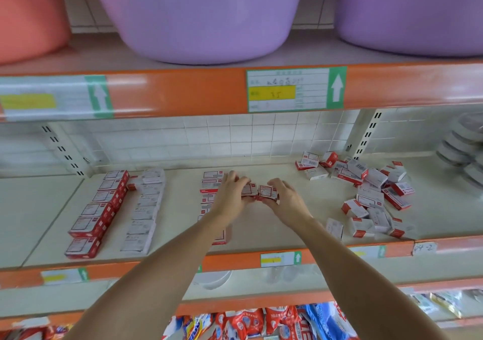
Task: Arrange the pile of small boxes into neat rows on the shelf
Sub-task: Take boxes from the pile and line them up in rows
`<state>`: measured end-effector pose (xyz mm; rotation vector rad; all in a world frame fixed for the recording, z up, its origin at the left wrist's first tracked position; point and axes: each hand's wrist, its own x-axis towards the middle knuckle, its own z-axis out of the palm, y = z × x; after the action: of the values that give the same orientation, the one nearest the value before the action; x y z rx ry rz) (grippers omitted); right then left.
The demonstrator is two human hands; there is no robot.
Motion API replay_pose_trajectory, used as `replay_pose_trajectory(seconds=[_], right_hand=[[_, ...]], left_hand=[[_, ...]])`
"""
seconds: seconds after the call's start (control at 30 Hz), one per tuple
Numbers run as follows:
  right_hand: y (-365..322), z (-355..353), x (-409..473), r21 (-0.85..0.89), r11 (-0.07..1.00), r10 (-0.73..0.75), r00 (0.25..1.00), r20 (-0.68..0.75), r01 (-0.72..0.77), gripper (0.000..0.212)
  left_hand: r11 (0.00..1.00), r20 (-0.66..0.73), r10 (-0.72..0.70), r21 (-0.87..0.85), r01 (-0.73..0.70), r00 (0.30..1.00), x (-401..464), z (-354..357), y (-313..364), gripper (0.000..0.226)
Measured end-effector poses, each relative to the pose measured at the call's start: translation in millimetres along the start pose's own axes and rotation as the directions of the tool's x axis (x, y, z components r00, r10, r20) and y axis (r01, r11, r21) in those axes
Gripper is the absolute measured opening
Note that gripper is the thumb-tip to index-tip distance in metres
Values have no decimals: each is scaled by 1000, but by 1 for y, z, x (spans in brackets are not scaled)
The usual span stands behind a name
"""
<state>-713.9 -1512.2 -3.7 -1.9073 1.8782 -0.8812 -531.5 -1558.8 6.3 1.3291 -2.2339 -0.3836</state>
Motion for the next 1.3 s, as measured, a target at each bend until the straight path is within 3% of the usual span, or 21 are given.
replay_pose_trajectory(seconds=[0.17,0.47,0.77,1.0,1.3], right_hand=[[-39,29,-6,-17,1000,-9,1000,17,9,48],[-102,75,-8,-25,997,-77,997,6,77,46],[-173,122,2,39,996,-81,997,15,81,48],[-211,148,6,24,989,-149,983,109,147,45],[-236,166,11,21,982,-189,966,175,188,47]], left_hand=[[994,-44,-68,-90,64,997,-23,-25,-35,59],[994,-89,-103,-55,98,991,-58,-77,-88,48],[976,-145,-220,-33,217,965,-89,-129,-145,53],[961,-203,-277,-59,271,939,-117,-153,-173,50],[955,-98,-176,223,194,980,-141,-193,-192,39]])
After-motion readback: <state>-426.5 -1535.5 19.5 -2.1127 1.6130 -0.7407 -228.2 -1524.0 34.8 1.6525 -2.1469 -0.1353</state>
